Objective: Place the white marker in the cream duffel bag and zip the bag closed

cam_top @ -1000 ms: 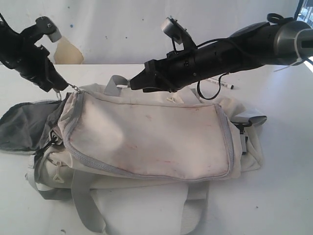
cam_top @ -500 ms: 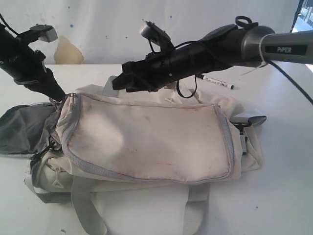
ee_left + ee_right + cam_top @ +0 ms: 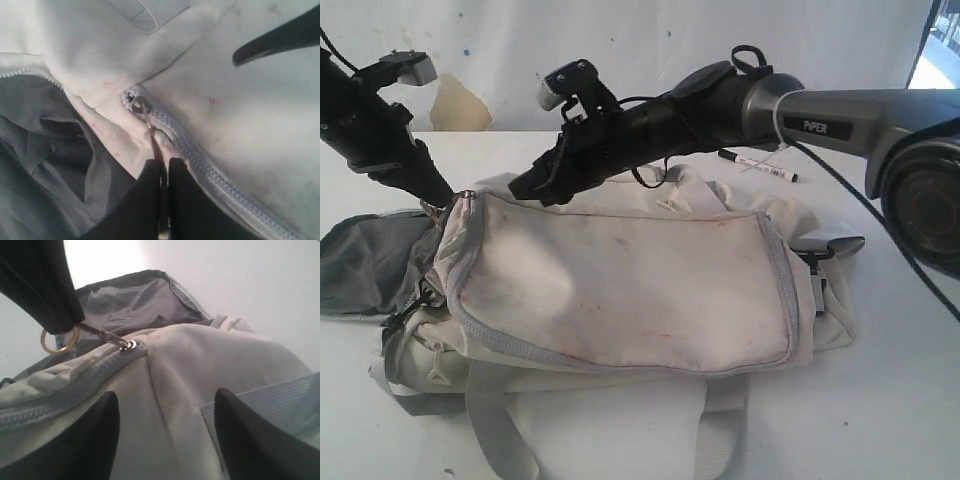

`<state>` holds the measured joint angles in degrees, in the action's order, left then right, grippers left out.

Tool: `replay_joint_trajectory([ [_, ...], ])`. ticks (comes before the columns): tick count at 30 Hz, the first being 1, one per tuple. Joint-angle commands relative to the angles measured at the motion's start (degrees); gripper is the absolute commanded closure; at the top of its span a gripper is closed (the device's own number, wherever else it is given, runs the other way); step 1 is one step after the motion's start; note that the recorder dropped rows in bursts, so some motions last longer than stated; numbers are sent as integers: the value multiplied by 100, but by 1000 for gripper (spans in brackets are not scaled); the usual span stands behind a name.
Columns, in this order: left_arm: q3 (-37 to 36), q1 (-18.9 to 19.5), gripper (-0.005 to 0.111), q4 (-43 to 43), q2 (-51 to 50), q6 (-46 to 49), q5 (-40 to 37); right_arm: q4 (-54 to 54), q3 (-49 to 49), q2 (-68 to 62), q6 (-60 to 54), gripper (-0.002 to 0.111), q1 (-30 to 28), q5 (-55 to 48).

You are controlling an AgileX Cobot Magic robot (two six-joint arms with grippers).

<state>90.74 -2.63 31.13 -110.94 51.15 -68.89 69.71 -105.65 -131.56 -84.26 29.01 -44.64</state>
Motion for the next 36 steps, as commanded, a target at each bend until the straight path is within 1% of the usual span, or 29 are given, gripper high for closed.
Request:
replay_joint_trajectory([
  [1,7,20,107,-1,94,-27,-107,25,-59,-117,-397,55,209,465],
  [5,7,20,107,-37,94,-6,-107,63,-59,-298,-826,55,406,716],
  [12,7,-17,107,-59,94,-5,-107,269,-73,-412,-1063,55,627,1856],
  [17,-4,-149,107,-180,94,5,-107,291,-200,-462,-1118,55,697,1763],
  [22,-4,-160,107,-169,94,-27,-107,281,-223,-549,-1202,59,723,1761],
  [26,-4,-160,107,-158,94,-24,-107,281,-223,-612,-1191,65,723,1682],
  [29,-4,-160,107,-158,94,-42,-107,281,-223,-658,-1191,72,723,1406],
  [33,-4,-160,107,-120,94,-137,-107,243,-223,-695,-1026,77,723,1173],
  [34,-4,-160,107,-120,94,-178,-107,243,-223,-695,-941,80,723,1149],
  [36,-4,-160,107,-137,94,-224,-107,243,-223,-683,-680,92,723,1131],
])
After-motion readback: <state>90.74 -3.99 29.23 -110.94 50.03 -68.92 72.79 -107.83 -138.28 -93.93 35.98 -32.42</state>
